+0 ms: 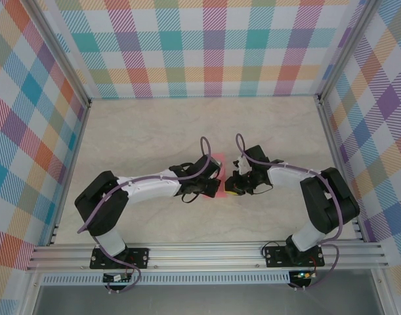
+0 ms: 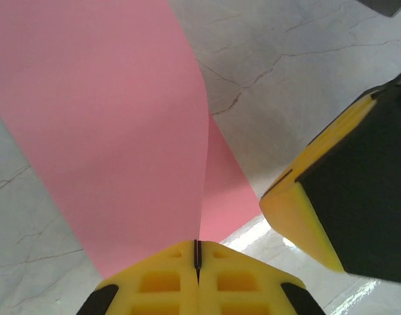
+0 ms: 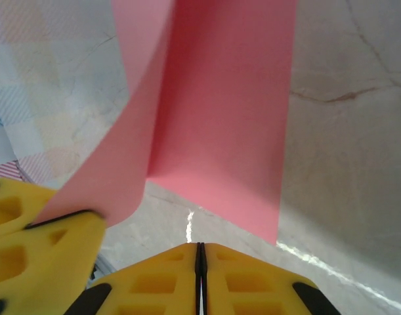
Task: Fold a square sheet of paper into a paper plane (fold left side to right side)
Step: Fold the triangle a second time at the center of the table.
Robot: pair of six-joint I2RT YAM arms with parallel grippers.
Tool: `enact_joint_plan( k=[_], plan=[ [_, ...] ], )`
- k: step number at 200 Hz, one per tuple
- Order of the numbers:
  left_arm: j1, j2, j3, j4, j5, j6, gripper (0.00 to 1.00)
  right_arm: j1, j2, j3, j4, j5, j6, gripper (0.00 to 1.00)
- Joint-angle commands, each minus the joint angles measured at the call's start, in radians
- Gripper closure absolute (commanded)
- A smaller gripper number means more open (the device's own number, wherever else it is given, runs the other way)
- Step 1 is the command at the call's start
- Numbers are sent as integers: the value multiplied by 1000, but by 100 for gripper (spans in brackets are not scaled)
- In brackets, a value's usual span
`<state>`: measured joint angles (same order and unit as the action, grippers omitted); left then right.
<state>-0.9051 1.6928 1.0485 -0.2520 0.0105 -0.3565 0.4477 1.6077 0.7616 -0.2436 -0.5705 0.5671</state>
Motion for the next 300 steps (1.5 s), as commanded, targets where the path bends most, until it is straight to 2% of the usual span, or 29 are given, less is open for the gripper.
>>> enact_joint_plan(
  k=[1, 67, 161, 300],
  plan=[
    [25, -36, -20, 25, 36, -24, 99, 9, 43, 0, 30, 37, 13, 90],
    [85, -13, -44, 39, 89, 21, 98, 30, 132, 32, -72, 115, -39, 90],
    [163, 67, -38, 77, 137, 72, 98, 38, 138, 32, -127, 167, -63, 90],
    [183, 123, -10, 85, 131, 87, 97, 42, 140, 38, -149, 178, -70, 90]
  ],
)
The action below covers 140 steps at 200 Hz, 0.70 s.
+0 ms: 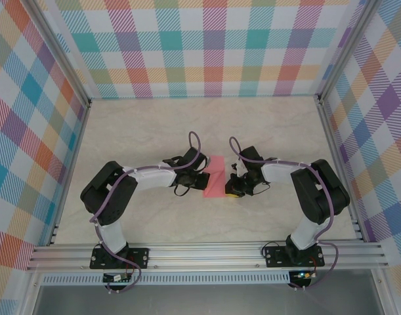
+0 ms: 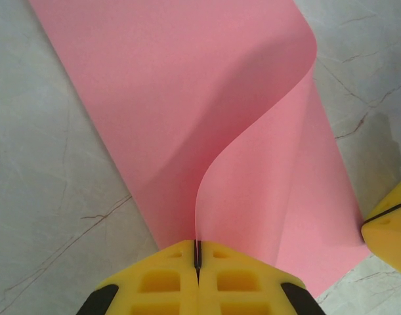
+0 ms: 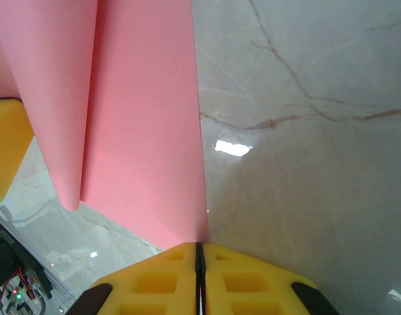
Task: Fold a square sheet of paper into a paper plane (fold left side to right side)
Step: Fold the triangle a second time at the center of the table.
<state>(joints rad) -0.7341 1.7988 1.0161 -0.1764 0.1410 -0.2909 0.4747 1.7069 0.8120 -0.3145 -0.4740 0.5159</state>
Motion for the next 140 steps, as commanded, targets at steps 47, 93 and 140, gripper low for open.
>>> enact_joint_plan(
  k=[47, 93, 140],
  plan=[
    [12, 32, 30, 8, -7, 25, 97, 16, 41, -10, -85, 85, -22, 90],
    [14, 29, 38, 8, -9, 27, 96, 17, 43, -10, -91, 92, -24, 89],
    [14, 29, 45, -8, -32, 34, 96, 17, 44, -7, -99, 95, -28, 89]
  ],
)
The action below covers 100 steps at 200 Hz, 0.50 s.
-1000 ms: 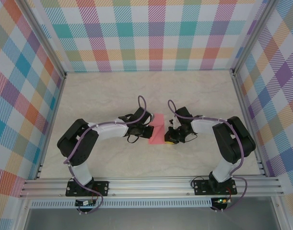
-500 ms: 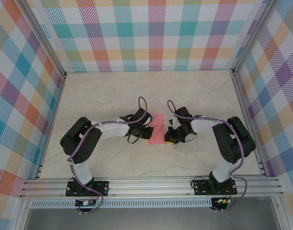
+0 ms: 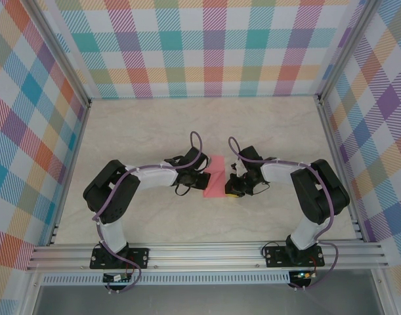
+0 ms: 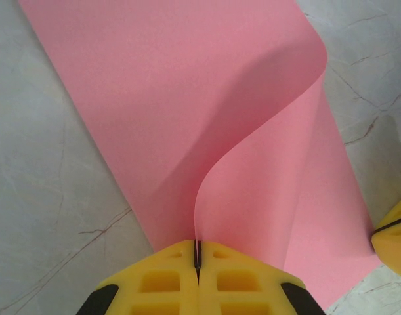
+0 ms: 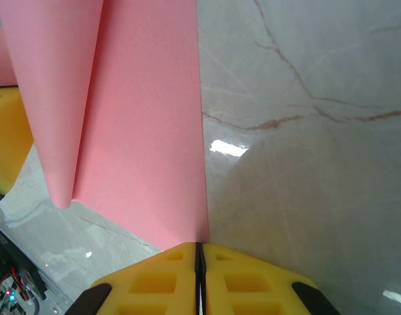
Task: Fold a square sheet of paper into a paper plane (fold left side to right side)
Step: Fold the triangle a second time at the center of the table.
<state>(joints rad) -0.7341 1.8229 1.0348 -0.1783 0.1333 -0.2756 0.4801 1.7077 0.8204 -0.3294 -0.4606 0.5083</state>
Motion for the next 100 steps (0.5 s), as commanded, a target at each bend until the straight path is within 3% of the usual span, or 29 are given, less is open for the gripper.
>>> enact_joint_plan(
  k=[1, 100],
  plan=[
    [14, 5, 27, -6, -24, 19, 96, 11, 42, -15, -84, 82, -21, 89],
    [13, 9, 28, -6, -37, 24, 95, 12, 47, -9, -92, 85, -25, 89]
  ],
)
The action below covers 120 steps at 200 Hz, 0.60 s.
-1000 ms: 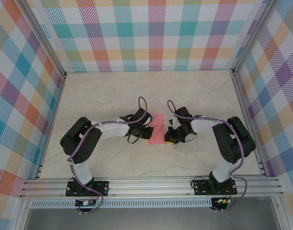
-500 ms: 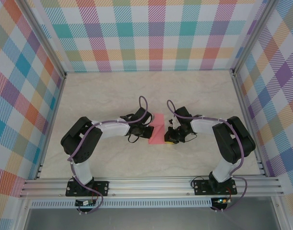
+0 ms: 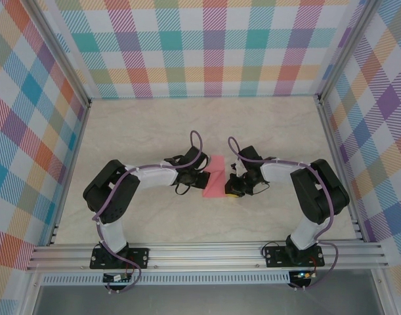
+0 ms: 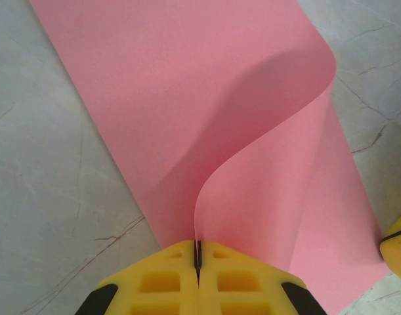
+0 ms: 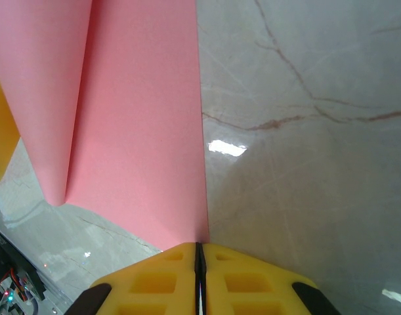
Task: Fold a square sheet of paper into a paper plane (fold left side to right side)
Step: Fold the triangle a second time at the center of the table.
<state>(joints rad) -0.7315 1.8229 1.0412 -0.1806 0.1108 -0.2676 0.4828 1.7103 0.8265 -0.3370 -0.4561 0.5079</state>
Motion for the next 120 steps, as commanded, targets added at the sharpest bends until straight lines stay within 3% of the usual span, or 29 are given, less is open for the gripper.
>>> enact_joint_plan(
  k=[1, 120],
  plan=[
    [11, 9, 22, -4, -14, 16, 95, 10, 45, -15, -85, 80, -24, 89],
    [11, 18, 20, -10, -30, 19, 95, 11, 46, -13, -91, 83, -25, 89]
  ],
)
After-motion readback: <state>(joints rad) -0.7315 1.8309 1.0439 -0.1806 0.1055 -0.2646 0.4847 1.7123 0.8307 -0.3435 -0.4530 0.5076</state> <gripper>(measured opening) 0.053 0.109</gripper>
